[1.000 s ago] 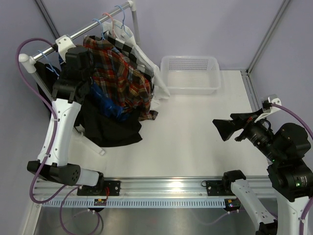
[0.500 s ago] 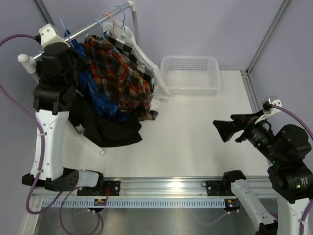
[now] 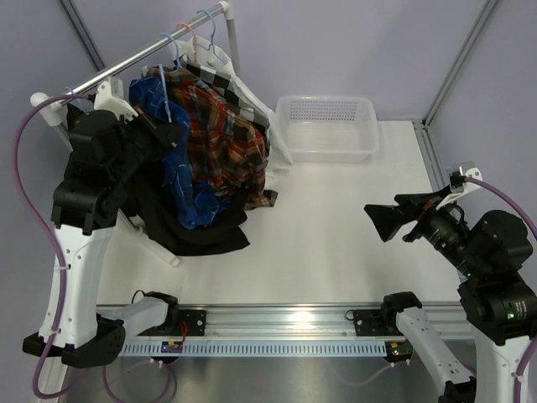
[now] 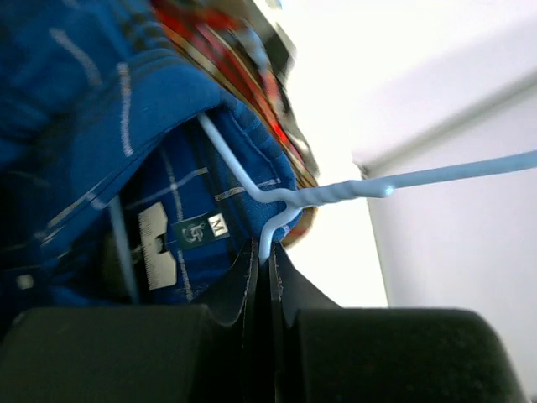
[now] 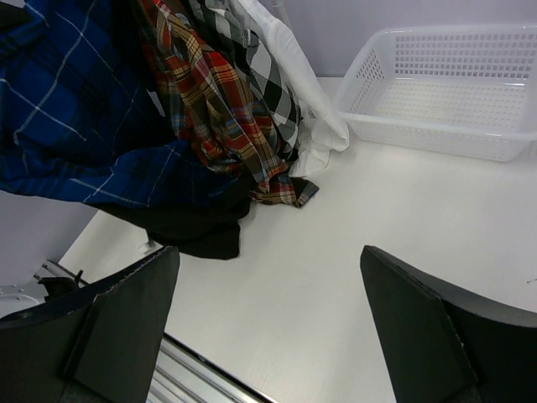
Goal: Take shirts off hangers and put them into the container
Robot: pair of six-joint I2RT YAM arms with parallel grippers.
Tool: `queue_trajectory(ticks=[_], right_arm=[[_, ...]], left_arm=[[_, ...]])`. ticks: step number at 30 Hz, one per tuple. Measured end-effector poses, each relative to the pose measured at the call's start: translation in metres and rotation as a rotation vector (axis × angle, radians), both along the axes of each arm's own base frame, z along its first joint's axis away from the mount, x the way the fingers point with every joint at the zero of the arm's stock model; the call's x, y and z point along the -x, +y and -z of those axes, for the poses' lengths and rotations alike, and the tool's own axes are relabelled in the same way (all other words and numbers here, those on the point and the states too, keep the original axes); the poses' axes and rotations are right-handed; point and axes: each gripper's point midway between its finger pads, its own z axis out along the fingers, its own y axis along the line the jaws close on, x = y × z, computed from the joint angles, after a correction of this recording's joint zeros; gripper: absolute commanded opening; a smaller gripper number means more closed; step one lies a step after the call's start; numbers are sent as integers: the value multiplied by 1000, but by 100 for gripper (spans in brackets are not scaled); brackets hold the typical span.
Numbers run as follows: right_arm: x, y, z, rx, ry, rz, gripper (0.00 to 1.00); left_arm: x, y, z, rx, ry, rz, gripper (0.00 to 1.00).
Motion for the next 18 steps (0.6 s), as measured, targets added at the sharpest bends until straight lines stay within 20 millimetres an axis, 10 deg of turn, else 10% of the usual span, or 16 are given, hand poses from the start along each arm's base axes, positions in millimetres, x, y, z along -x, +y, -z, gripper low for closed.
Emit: queue_trajectory(ticks=[9, 18], right_arm=[[-19, 14, 0, -13, 61, -62, 100], [-41, 21, -27, -23, 60, -76, 99]], left_arm=[[34, -63, -22, 105, 13, 328, 0], [61, -95, -126, 230, -165, 516, 0]])
